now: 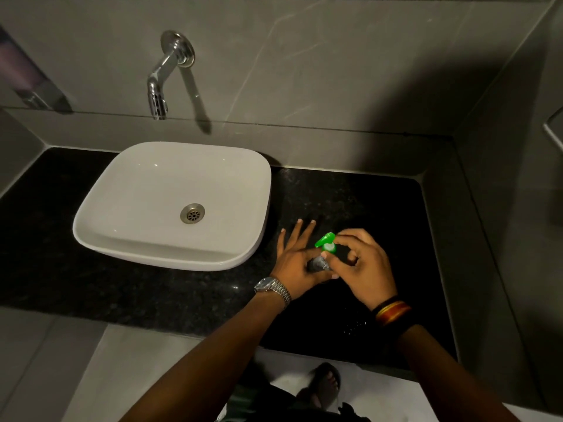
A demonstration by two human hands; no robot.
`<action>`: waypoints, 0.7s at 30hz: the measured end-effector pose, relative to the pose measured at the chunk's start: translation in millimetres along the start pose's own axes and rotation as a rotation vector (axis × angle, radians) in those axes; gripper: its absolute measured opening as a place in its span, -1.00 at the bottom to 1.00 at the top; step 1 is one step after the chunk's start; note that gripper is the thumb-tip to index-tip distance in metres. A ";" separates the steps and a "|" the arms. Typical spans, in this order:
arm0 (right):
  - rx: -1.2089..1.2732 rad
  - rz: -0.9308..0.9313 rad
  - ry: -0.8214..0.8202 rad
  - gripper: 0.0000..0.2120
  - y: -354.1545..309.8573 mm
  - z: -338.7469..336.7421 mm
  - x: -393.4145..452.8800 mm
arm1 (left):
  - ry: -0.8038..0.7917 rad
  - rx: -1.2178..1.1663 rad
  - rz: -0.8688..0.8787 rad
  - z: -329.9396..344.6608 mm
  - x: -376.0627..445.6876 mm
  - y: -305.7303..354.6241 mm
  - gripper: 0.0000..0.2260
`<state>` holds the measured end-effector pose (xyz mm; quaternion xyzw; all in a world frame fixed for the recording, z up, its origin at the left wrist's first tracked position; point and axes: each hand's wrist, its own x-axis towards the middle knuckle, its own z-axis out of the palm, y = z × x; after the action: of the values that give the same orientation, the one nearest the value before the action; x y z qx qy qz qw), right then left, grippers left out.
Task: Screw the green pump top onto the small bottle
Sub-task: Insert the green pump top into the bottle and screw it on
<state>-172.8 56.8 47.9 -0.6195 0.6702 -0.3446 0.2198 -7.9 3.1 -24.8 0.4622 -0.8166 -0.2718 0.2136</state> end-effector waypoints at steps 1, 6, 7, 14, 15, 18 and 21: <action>-0.024 -0.012 -0.005 -0.70 -1.0 -0.7 1.7 | -0.009 0.002 -0.005 -0.1 0.3 -0.2 -0.37; -0.028 -0.023 -0.097 -0.67 3.8 -6.2 4.7 | 0.002 0.004 0.003 -0.1 0.7 -0.7 -0.41; -0.026 -0.016 -0.138 -0.67 7.5 -6.7 3.6 | 0.004 0.002 0.004 0.2 0.5 -1.2 -0.43; -0.182 0.022 -0.100 -0.71 10.8 3.7 2.6 | -0.004 0.010 -0.010 0.1 0.7 -0.2 -0.45; -0.235 0.034 -0.079 -0.70 9.0 4.9 2.8 | -0.007 0.019 -0.012 -0.4 1.0 0.2 -0.43; -0.330 0.056 -0.076 -0.69 4.9 4.9 4.0 | 0.002 0.045 -0.008 0.0 0.7 0.3 -0.42; -0.397 0.006 -0.233 -0.69 -2.3 -3.3 11.4 | 0.010 0.038 0.005 1.6 -0.2 -1.1 -0.43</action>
<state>-175.2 46.2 53.3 -0.6842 0.6968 -0.1313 0.1705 -8.1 3.3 -26.7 0.4655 -0.8216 -0.2537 0.2094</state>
